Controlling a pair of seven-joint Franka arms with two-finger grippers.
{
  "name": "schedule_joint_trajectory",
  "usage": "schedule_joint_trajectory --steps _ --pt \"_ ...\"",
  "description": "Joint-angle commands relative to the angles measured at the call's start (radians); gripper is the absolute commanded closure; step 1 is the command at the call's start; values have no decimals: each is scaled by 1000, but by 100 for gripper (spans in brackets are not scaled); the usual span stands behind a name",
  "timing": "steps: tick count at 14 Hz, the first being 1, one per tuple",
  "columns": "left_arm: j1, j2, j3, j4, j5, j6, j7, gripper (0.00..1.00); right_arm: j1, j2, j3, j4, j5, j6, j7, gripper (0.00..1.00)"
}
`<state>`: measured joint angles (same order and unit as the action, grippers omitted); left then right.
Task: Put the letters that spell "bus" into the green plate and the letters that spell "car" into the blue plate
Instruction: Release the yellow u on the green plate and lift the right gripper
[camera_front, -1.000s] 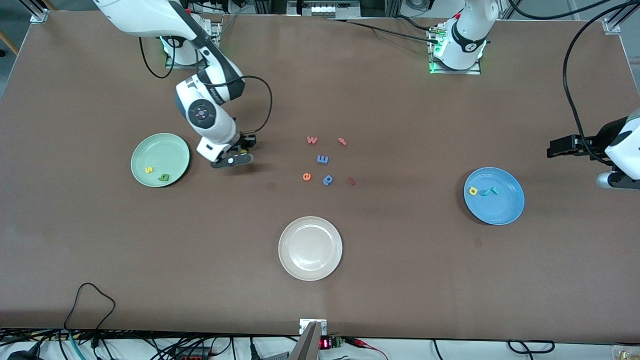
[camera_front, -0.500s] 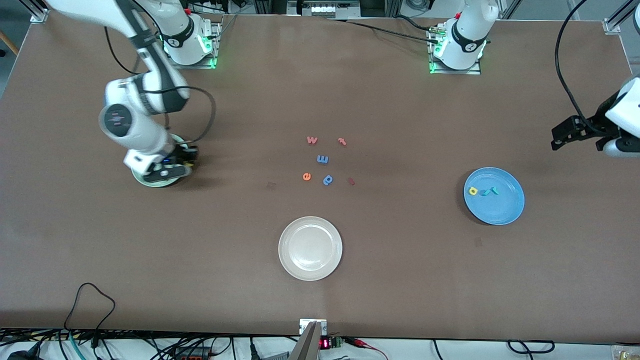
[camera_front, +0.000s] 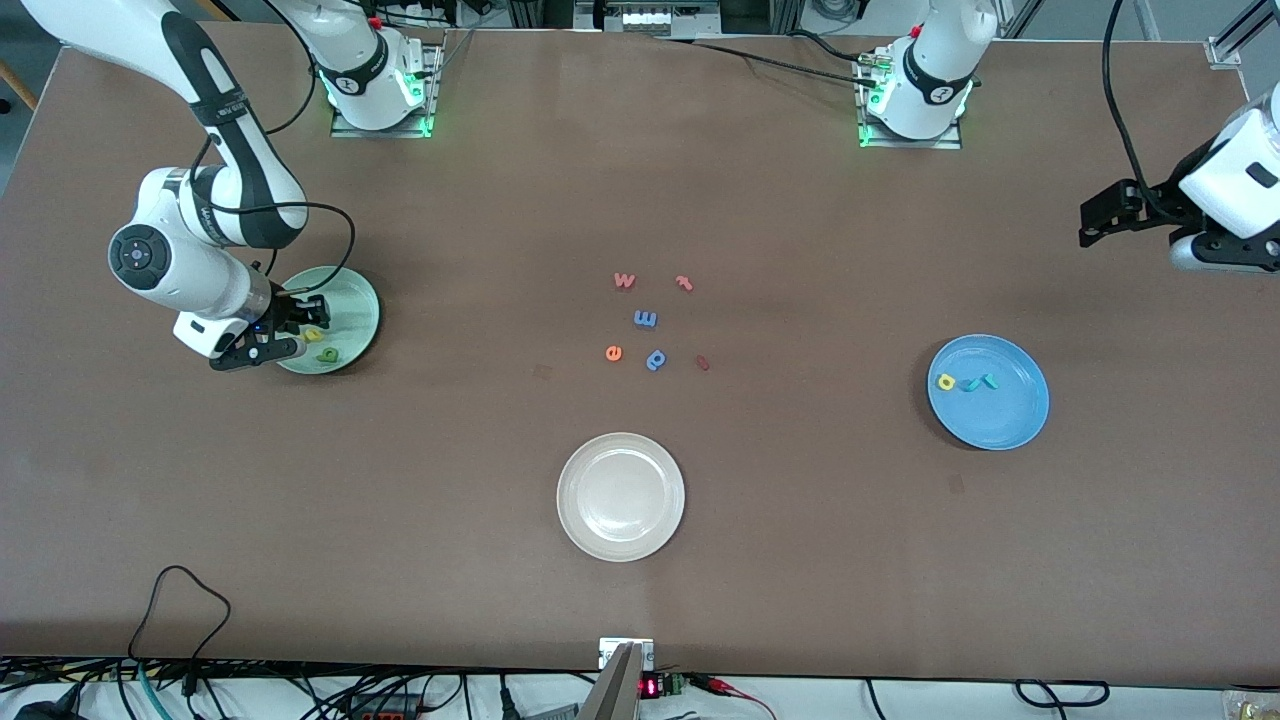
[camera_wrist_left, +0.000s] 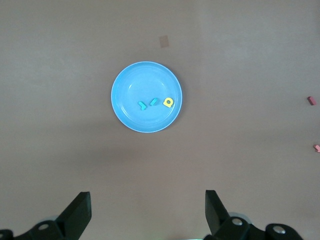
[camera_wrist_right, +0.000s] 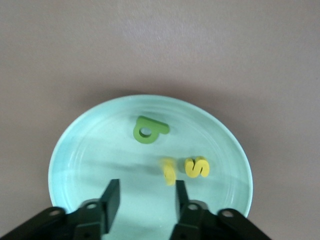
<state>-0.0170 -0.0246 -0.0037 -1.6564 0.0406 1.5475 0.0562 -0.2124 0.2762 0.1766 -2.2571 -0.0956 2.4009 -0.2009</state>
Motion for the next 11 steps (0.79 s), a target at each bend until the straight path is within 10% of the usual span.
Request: schedule_joint_trajectory --steps 1,11 --pt "-4 5 -16 27 -19 -20 -6 0 1 -60 6 75 13 -114 3 0" --pt "-3 20 -15 26 -51 25 8 0 94 -167 -29 683 37 -822 6 0"
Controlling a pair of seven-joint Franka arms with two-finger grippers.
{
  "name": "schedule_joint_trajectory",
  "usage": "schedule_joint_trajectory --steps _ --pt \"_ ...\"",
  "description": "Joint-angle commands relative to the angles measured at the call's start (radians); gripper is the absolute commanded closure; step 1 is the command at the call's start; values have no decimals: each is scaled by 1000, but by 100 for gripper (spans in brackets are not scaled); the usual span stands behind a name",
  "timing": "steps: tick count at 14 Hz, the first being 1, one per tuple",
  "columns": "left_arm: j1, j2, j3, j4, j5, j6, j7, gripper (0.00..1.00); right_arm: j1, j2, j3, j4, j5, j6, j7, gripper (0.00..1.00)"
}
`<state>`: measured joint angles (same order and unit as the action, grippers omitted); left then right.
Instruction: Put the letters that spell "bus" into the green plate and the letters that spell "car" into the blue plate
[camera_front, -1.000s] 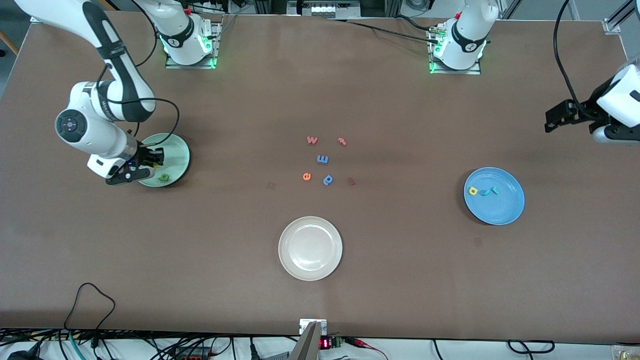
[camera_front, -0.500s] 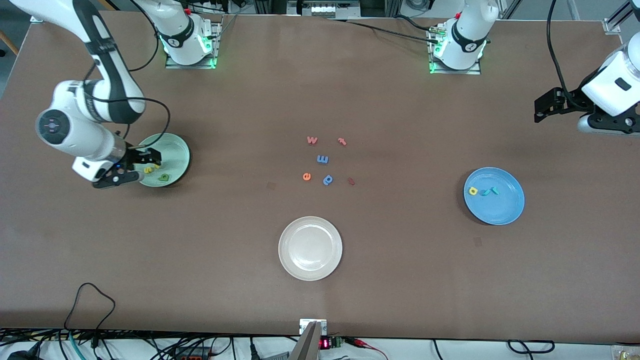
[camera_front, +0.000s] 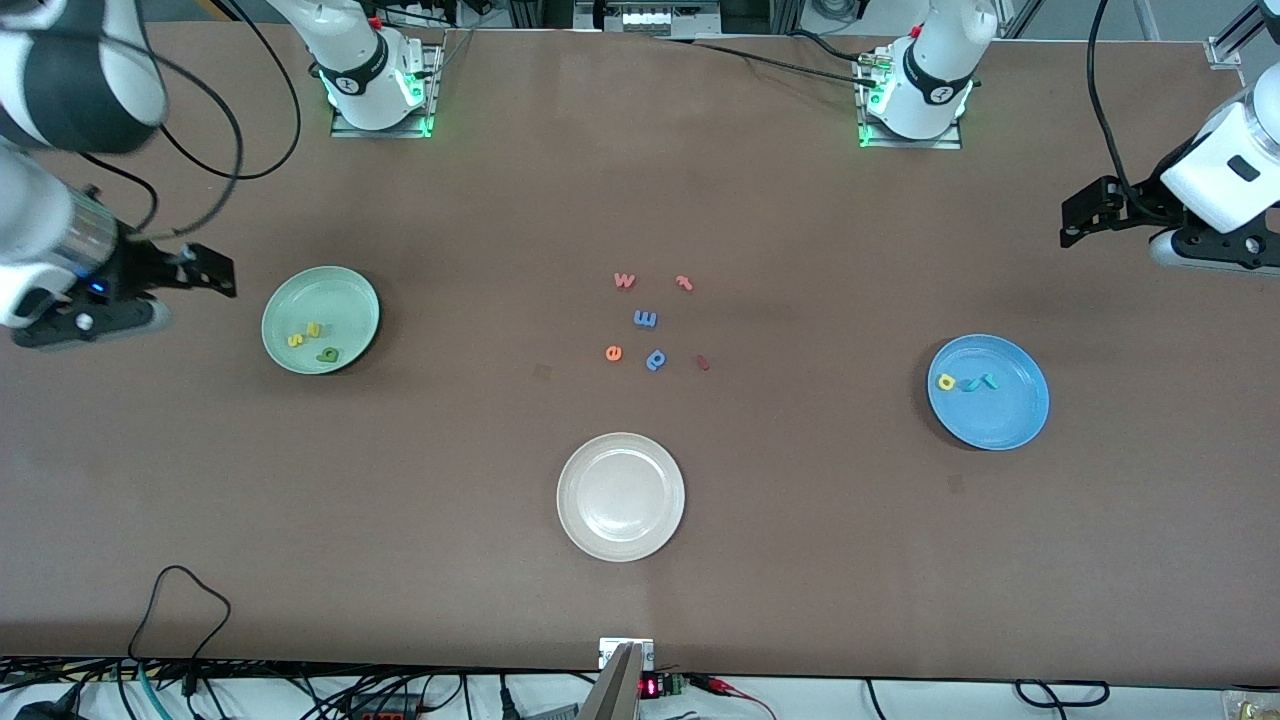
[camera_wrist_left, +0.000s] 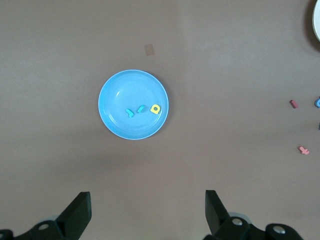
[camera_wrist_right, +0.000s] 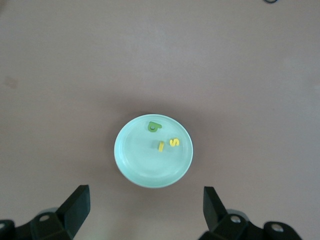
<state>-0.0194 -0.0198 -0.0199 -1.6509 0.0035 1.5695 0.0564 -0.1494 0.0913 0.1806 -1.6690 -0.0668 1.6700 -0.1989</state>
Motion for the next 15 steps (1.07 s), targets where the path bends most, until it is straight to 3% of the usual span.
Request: schedule_joint_trajectory --steps 1,3,10,15 --pt "-4 20 -2 22 -13 4 7 0 74 10 -82 107 10 -110 4 0" --pt "-2 30 -24 51 -11 21 5 0 158 -2 -177 115 13 -119 4 0" --pt "-2 38 -29 65 -8 86 3 0 203 -71 -184 34 22 -150 81 0" --pt "1 38 -31 65 -8 78 5 0 202 -67 -184 35 28 -139 81 0"
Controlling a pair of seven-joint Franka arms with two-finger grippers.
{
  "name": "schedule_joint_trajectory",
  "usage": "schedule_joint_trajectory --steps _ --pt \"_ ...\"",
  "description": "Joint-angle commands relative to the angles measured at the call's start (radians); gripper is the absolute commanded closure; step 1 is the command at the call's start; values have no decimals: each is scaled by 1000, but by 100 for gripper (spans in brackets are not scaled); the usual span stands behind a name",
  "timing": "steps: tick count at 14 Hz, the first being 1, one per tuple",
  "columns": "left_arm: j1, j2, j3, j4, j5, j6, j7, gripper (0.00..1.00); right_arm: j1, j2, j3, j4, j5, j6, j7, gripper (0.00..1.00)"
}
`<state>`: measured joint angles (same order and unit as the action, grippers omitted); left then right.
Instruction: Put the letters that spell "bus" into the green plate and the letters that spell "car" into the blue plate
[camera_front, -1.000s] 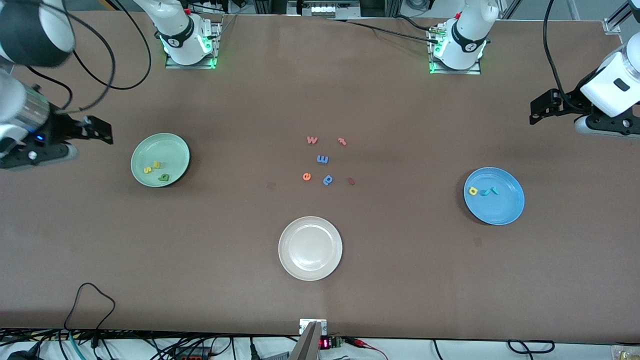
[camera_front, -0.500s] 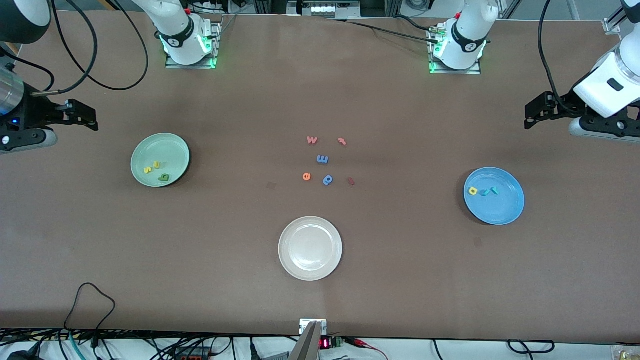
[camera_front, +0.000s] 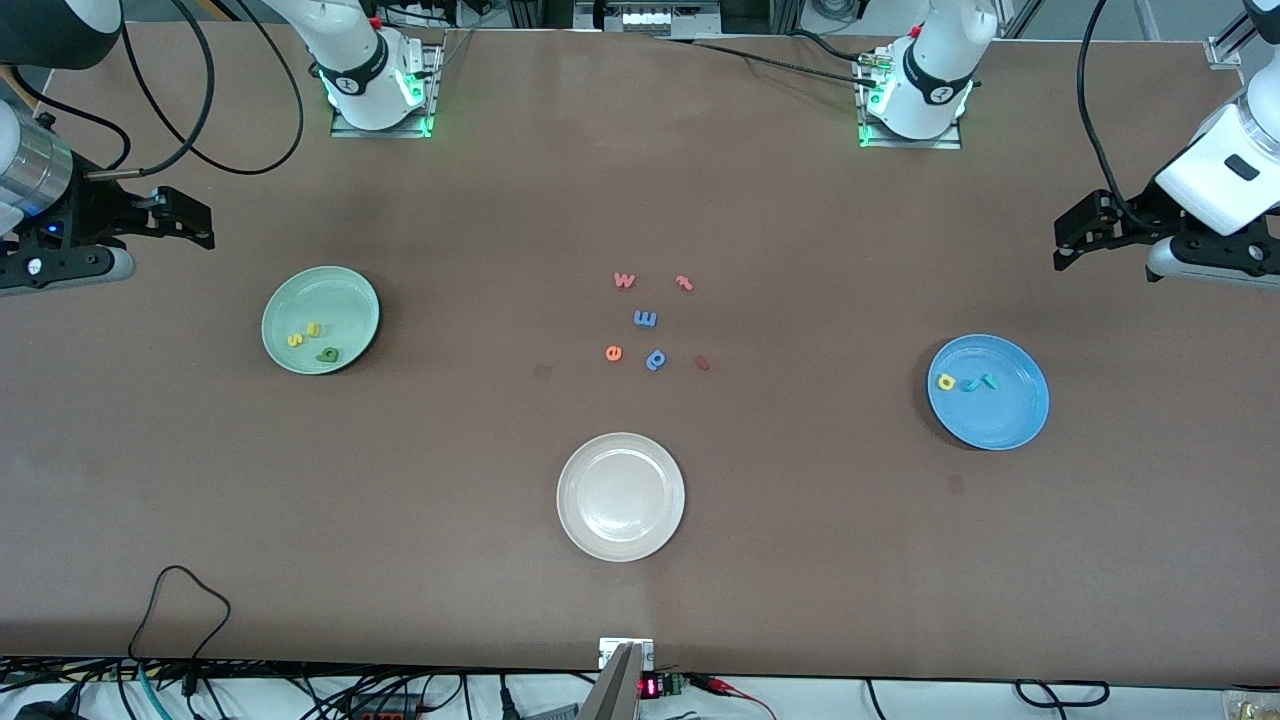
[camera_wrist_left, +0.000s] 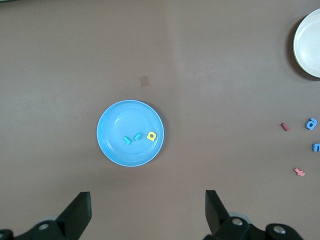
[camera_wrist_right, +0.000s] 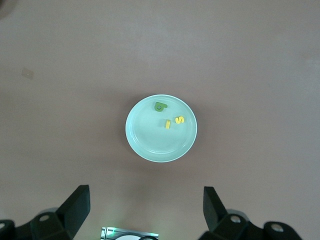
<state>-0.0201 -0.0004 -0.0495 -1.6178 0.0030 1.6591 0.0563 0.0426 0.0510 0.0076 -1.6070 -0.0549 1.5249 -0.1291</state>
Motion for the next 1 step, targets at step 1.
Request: schedule_joint_trajectory --steps 1 --pt "3 20 0 33 -8 -10 5 0 10 -26 -11 -27 15 6 11 0"
